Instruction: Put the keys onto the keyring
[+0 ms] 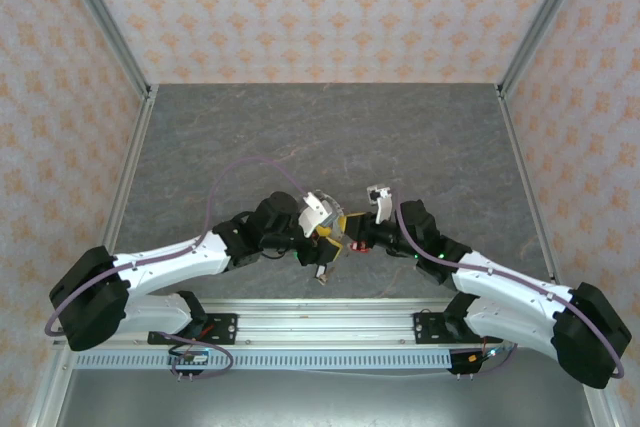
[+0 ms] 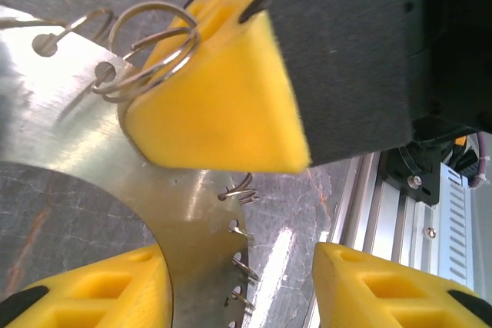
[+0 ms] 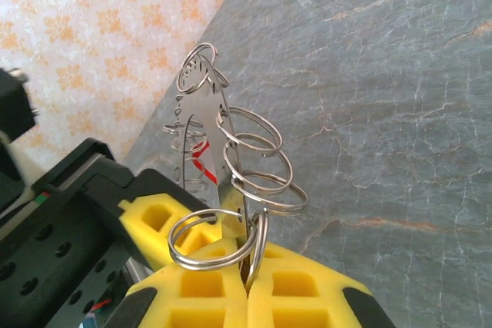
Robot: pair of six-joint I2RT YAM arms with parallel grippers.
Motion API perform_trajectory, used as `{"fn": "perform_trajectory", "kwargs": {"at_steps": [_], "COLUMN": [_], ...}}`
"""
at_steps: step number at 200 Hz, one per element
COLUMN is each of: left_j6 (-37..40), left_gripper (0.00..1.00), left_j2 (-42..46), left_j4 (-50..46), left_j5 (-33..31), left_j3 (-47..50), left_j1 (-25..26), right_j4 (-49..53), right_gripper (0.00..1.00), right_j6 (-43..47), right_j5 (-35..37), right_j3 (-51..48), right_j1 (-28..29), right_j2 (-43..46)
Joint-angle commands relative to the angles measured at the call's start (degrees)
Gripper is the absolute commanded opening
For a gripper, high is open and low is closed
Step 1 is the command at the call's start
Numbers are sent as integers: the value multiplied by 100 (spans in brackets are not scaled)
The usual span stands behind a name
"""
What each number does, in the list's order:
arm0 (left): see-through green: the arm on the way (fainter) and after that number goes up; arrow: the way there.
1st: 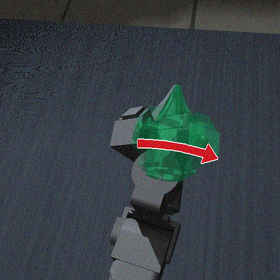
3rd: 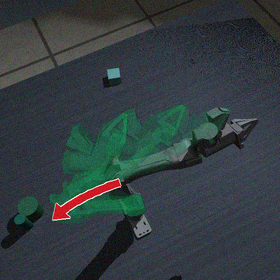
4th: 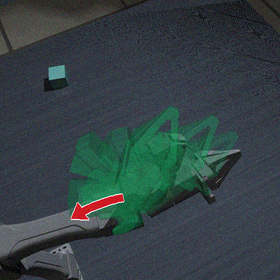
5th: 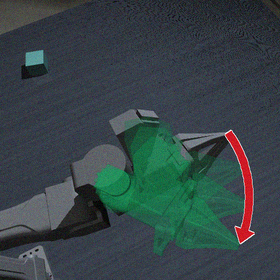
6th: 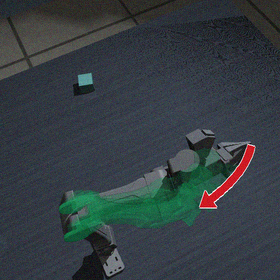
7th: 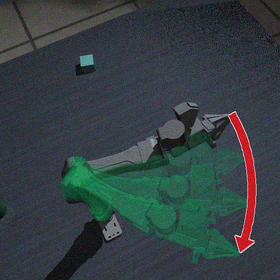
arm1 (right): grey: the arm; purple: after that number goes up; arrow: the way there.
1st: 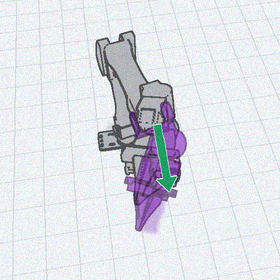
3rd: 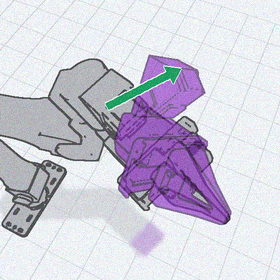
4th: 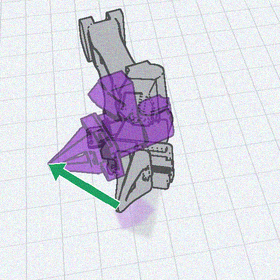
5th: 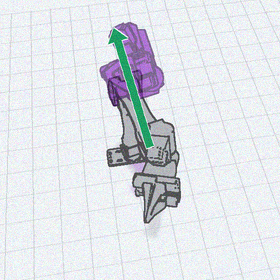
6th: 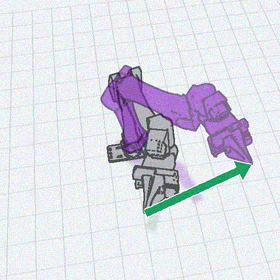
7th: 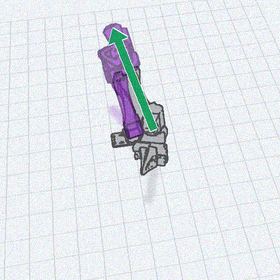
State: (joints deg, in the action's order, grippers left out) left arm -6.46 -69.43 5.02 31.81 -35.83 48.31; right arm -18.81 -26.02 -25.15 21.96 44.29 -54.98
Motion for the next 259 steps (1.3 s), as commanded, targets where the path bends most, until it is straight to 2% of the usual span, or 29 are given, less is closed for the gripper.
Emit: {"fn": "perform_trajectory", "kwargs": {"at_steps": [1,28,46,54,68,85,103,131,148,175,188,197,208,223,259], "left_j6": [-250,-942,-1558,-1765,-1979,-2221,-2733,-3479,-3562,-3590,-3590,-3590,-3582,-3590,-3497], "left_gripper": [50,69,94,100,100,100,100,100,100,100,98,92,82,59,29], "left_j2": [615,1609,2263,2479,2610,2380,1987,1417,1099,898,928,980,1055,1170,1467], "left_j4": [269,683,759,672,324,175,5,583,799,1019,1151,1235,1256,1228,1090], "left_j5": [-90,-1016,-1655,-1867,-1949,-1474,-1254,-424,64,418,514,566,596,607,573], "left_j3": [140,729,1104,1209,1218,1184,1106,1238,1123,949,923,921,915,919,1001], "left_j1": [-48,-280,-541,-647,-881,-1295,-1756,-2481,-2608,-2609,-2608,-2608,-2608,-2608,-2608], "right_j4": [-649,-876,-994,-1062,-1205,-1283,-1259,-1246,-1257,-1231,-1224,-1210,-1163,-1048,-841], "right_gripper": [0,0,0,0,0,0,0,0,0,0,0,0,0,0,0], "right_j6": [-245,-414,-507,-549,-662,-720,-705,-728,-733,-673,-663,-615,-535,-445,-116], "right_j5": [170,55,-41,-116,-224,-347,-432,-616,-792,-1131,-1231,-1308,-1360,-1387,-1412], "right_j3": [26,154,250,295,362,437,509,598,656,763,792,825,866,922,1012], "right_j1": [-161,-286,-325,-325,-325,-325,-325,-325,-325,-325,-325,-325,-325,-325,-333], "right_j2": [-205,-441,-636,-723,-843,-928,-959,-971,-978,-1031,-1066,-1084,-1102,-1123,-1121]}}
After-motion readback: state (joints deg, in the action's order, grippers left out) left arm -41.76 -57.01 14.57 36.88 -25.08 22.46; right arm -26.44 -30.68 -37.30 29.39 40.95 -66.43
